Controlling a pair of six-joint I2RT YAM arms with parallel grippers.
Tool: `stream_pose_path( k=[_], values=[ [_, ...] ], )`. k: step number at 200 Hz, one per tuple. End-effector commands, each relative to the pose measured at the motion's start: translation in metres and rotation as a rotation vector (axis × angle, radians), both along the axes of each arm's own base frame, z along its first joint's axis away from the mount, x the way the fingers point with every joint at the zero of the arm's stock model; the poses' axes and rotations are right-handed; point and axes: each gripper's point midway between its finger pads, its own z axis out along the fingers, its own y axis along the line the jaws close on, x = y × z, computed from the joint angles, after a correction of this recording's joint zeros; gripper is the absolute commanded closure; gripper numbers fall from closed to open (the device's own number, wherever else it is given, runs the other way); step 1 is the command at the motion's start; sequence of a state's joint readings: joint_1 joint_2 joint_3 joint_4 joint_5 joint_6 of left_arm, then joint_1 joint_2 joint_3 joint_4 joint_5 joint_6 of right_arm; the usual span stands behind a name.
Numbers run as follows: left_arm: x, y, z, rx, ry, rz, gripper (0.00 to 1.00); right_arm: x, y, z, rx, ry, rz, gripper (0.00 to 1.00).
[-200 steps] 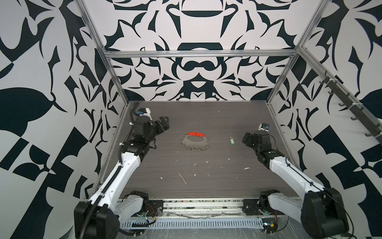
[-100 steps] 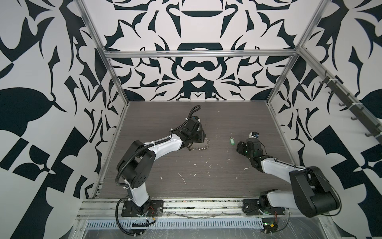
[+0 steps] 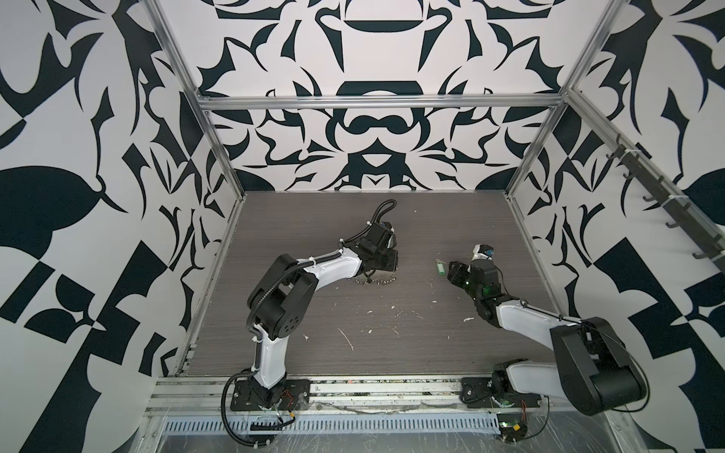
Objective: Attach keys to a key ring
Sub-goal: Pick up the keyring from the center of the table.
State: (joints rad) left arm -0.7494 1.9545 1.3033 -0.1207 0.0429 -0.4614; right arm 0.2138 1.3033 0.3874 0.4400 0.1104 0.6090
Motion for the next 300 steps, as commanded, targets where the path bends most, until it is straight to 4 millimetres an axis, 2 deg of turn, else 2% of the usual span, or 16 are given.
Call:
stream_pose_path(
  k=[1,67,155,246,270,300],
  values=[
    [-0.004,-0.004,-0.008,0.014,0.027,-0.022,0.73,0.006,0.005,0.015,0.034,-0.055,0.001,0.42],
    [-0.005,-0.007,-0.028,0.031,0.059,-0.02,0.73,0.007,0.005,0.016,0.036,-0.06,0.004,0.42],
    [0.002,-0.01,-0.033,0.047,0.05,-0.009,0.69,0.007,0.01,0.016,0.059,-0.06,0.018,0.41],
    [0.002,-0.014,-0.051,0.118,0.047,-0.03,0.69,0.008,0.011,0.017,0.067,-0.064,0.024,0.41],
    [0.0,-0.015,-0.052,0.149,0.029,-0.041,0.72,0.008,0.011,0.017,0.068,-0.064,0.024,0.41],
    [-0.003,-0.015,-0.054,0.187,0.014,-0.058,0.83,0.008,0.011,0.017,0.068,-0.063,0.023,0.41]
  ],
)
